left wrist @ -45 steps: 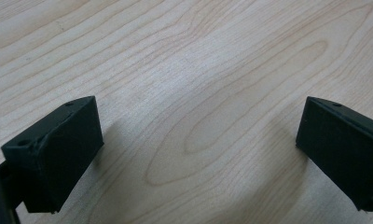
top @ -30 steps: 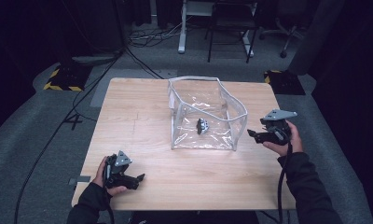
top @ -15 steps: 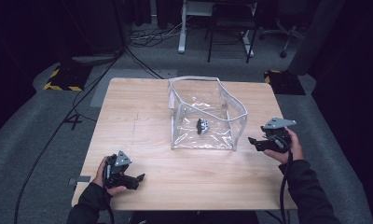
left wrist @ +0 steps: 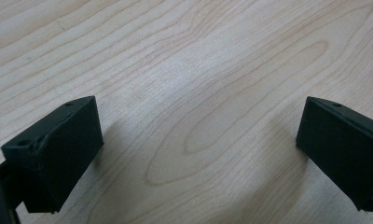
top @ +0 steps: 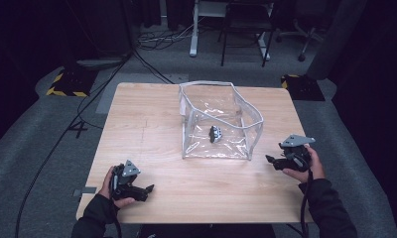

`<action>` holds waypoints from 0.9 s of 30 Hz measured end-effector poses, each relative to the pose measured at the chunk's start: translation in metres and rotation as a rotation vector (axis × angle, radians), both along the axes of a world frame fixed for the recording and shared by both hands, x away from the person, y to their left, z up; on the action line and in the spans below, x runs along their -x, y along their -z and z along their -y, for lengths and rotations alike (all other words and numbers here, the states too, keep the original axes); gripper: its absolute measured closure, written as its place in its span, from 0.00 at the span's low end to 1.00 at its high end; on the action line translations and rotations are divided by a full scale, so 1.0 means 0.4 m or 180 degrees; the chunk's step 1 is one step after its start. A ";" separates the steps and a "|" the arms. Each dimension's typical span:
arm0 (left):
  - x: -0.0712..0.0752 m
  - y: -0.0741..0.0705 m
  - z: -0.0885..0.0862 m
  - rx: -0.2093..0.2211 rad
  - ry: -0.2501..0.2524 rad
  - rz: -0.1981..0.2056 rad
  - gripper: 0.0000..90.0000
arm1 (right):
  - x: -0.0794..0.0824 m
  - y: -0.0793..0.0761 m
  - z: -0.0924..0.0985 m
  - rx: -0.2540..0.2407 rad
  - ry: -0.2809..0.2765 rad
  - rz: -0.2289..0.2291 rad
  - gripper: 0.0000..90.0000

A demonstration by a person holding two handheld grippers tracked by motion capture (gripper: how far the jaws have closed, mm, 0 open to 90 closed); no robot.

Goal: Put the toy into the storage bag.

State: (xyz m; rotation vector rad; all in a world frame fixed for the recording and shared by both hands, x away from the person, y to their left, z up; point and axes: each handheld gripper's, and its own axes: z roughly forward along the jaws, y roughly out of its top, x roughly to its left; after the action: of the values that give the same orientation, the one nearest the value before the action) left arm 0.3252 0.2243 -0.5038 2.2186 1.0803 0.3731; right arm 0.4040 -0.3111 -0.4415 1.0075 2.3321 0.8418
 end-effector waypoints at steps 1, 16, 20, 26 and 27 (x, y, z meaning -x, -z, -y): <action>0.000 0.000 0.000 0.0000 0.0000 -0.0001 0.01 | 0.003 0.004 0.003 0.0015 -0.0017 0.0001 0.31; 0.000 0.000 0.000 0.0000 0.0001 -0.0001 0.01 | 0.043 0.041 0.030 0.0032 -0.0016 -0.0056 0.31; 0.000 0.000 0.000 0.0000 0.0000 0.0001 0.01 | 0.056 0.054 0.041 0.0026 0.0011 -0.0084 0.31; 0.000 0.000 0.000 -0.0003 0.0001 0.0003 0.01 | 0.073 0.066 0.054 -0.0040 -0.0024 -0.0127 0.29; 0.000 0.000 0.000 -0.0003 0.0001 0.0002 0.01 | 0.075 0.067 0.057 -0.0061 -0.0044 -0.0138 0.29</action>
State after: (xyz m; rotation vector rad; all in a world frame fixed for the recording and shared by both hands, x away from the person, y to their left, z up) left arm 0.3253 0.2243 -0.5037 2.2193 1.0798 0.3741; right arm 0.3738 -0.3339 -0.4685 1.0281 2.3741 0.8572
